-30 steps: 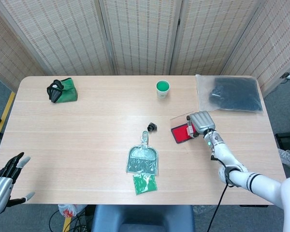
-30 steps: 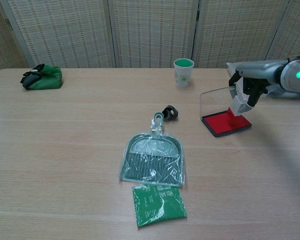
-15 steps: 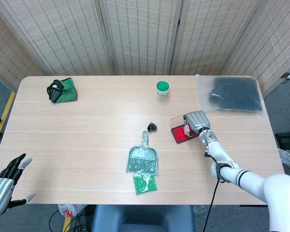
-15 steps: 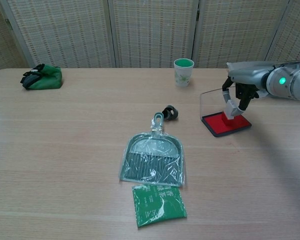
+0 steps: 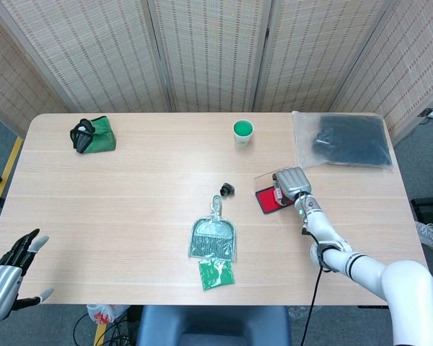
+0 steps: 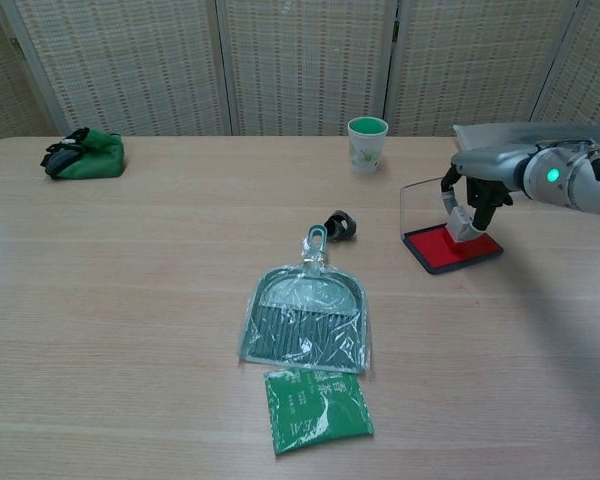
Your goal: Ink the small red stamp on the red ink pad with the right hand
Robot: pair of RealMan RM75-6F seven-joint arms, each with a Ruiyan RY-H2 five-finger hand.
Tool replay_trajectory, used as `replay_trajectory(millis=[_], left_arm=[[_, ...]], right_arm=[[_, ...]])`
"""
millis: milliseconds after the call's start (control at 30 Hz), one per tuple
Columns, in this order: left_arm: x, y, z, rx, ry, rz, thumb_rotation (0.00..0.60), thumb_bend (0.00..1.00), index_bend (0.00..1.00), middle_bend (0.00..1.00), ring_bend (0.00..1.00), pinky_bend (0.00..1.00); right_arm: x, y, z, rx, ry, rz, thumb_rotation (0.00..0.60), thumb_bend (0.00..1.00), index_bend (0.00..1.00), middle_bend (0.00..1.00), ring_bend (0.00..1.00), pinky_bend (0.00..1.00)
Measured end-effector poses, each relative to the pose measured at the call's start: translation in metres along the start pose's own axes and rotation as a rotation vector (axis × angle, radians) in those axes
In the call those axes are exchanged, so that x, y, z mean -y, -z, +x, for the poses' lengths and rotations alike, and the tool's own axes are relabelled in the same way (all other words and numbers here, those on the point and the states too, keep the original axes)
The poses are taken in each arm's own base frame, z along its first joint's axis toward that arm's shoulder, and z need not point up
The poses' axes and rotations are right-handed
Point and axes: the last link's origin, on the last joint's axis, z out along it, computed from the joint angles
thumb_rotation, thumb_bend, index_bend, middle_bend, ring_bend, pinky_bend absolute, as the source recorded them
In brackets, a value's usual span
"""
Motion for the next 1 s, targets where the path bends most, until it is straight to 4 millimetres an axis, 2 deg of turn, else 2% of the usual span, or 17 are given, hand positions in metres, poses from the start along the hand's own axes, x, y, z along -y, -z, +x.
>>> replay_trajectory(millis=[300, 667, 800, 1000], left_arm=[[0.0, 0.001, 0.0, -0.005, -0.005, 0.002, 0.6, 0.18, 0.08, 0.0, 0.0, 0.26], [-0.002, -0.004, -0.007, 0.016, -0.025, 0.012, 0.6, 0.17, 0.08, 0.0, 0.0, 0.26], [-0.002, -0.004, -0.008, 0.017, -0.026, 0.012, 0.6, 0.18, 0.08, 0.0, 0.0, 0.26], [-0.003, -0.005, -0.008, 0.021, -0.026, 0.008, 0.6, 0.18, 0.08, 0.0, 0.0, 0.26]], right_arm=[[0.002, 0.007, 0.008, -0.028, -0.007, 0.021, 0.6, 0.28, 0.9, 1.0, 0.78, 0.69], [0.012, 0.052, 0.032, -0.083, -0.02, 0.102, 0.6, 0.29, 0.9, 1.0, 0.78, 0.69], [0.013, 0.064, 0.029, -0.072, -0.026, 0.125, 0.6, 0.29, 0.9, 1.0, 0.78, 0.69], [0.018, 0.067, 0.01, -0.024, -0.033, 0.158, 0.6, 0.29, 0.9, 0.95, 0.75, 0.69]])
